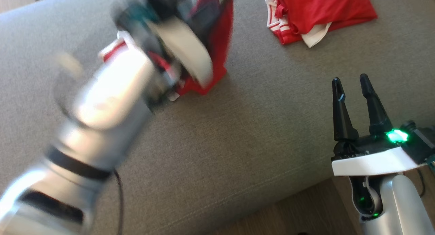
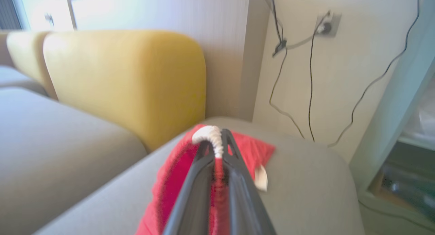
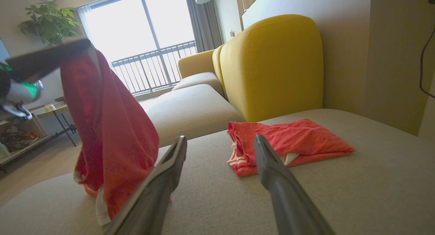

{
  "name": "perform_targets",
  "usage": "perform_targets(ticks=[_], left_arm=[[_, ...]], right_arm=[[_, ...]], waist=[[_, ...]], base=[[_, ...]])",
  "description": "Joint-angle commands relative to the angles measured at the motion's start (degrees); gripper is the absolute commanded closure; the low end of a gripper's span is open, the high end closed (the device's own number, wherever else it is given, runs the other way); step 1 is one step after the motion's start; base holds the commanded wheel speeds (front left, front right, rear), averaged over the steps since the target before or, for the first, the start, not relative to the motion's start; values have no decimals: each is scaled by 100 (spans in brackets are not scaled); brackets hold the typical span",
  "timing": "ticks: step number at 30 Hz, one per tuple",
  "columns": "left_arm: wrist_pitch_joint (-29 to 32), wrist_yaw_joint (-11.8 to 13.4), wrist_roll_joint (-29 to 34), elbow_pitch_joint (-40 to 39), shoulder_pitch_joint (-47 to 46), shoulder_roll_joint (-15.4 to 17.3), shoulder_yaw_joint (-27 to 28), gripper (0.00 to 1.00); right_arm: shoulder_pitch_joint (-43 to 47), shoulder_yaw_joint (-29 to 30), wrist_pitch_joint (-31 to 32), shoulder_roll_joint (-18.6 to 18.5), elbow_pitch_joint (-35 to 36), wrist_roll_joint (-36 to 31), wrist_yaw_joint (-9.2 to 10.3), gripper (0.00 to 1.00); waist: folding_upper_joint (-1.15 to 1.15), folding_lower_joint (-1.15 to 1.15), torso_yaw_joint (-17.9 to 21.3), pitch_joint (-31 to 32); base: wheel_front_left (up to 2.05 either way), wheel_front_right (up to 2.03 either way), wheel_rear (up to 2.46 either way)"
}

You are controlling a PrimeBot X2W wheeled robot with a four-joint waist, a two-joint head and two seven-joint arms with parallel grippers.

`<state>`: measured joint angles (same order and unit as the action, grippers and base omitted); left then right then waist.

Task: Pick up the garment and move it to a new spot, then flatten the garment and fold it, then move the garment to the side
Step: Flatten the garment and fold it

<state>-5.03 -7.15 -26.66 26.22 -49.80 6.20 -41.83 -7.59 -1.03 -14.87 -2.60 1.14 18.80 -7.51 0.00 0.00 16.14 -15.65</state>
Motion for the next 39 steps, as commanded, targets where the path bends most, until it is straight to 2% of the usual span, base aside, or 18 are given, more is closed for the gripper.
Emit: perform_targets(ticks=[1,2,4,8,12,17,19,23,29,31,33,39], left_arm=[[274,-32,-547,-684,-761,425,474,100],[274,-32,-547,-684,-761,425,474,100],[667,-33,-1096,-1258,-1060,754,868,100],[1079,88,-1580,-1932,-843,1120,1246,100],[1389,387,-1898,-2480,146,1564,1402,100],[1144,833,-2202,-2662,1682,1918,1721,100],[921,892,-2296,-2594,2164,1961,1834,100],[395,850,-2393,-2364,2719,1925,2013,100],[-42,731,-2424,-2063,2942,1714,2013,100],[-95,692,-2406,-1993,2932,1661,1966,100],[-127,670,-2391,-1944,2902,1612,1928,100],[-172,626,-2338,-1872,2803,1547,1844,100]], right_arm=[[-12,-140,-13,-28,145,71,2,0],[-12,-140,-13,-28,145,71,2,0],[44,-121,-13,-28,129,90,2,0],[119,-47,-13,-28,152,81,2,0],[176,-32,-13,-28,180,-23,2,0],[159,-293,-13,-28,-81,-68,2,0],[119,-492,-13,-28,-382,49,2,0],[-192,-913,-13,-28,-1125,194,2,0],[-990,-1323,-13,-28,-2408,757,2,0],[-1282,-1650,-13,-28,-2914,1105,2,0],[-1559,-1890,-13,-28,-3172,1178,2,0],[-1940,-2050,-13,-28,-3389,1357,2,0]], waist=[[0,0,91,124],[0,0,91,124],[0,0,98,205],[0,0,-13,257],[0,0,-259,234],[0,0,-651,148],[0,0,-823,111],[0,0,-1120,61],[0,0,-1410,20],[0,0,-1477,21],[0,0,-1527,2],[0,0,-1612,-49]], base=[[0,0,0],[0,0,0],[0,0,0],[0,0,0],[0,0,0],[0,0,0],[0,0,0],[0,0,0],[0,0,0],[0,0,0],[0,0,0],[0,0,0]])
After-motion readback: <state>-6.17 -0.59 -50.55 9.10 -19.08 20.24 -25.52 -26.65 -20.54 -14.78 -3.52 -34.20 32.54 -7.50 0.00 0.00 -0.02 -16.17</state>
